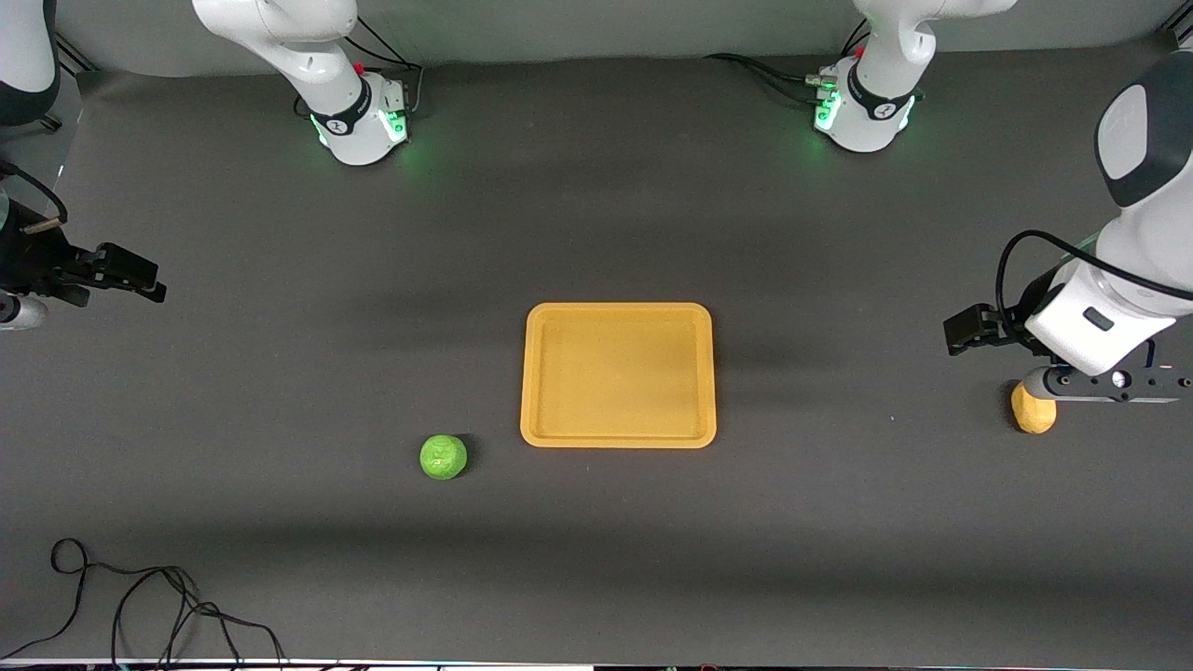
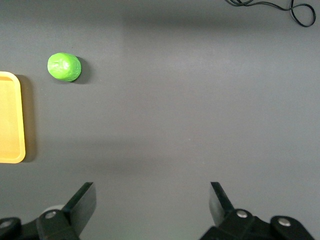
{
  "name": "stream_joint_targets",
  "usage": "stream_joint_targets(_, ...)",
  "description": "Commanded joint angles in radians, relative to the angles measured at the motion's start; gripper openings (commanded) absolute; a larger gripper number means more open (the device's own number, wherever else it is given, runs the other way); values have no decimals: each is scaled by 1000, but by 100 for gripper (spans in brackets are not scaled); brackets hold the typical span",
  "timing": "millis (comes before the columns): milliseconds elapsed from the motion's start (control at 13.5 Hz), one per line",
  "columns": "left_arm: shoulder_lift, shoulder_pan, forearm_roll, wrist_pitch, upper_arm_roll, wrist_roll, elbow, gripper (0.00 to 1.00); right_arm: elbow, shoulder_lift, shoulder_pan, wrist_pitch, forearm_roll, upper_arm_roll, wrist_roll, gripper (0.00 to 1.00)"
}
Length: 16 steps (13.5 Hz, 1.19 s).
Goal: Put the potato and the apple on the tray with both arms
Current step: 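Lower the left gripper over the yellow potato and close on it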
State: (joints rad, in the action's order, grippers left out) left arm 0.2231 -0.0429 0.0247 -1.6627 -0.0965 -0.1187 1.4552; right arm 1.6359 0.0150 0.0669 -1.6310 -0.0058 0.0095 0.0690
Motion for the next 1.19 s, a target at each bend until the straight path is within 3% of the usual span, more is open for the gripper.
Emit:
stream_joint_targets(0, -14, -12, 11, -5, 4, -21, -2, 100, -21, 3, 5, 13, -11, 6, 11, 100)
stream_joint_targets(891, -1, -8, 24, -23, 8, -12, -2, 99, -27, 8, 4, 13, -11, 6, 11, 100)
stream_joint_targets(966, 4, 0, 35, -28, 9, -6, -2, 93, -27, 8, 4, 13, -11, 6, 11, 100)
stream_joint_targets(1114, 68, 82, 99, -128, 17, 92, 7, 95, -25, 8, 4, 13, -11, 6, 11, 100)
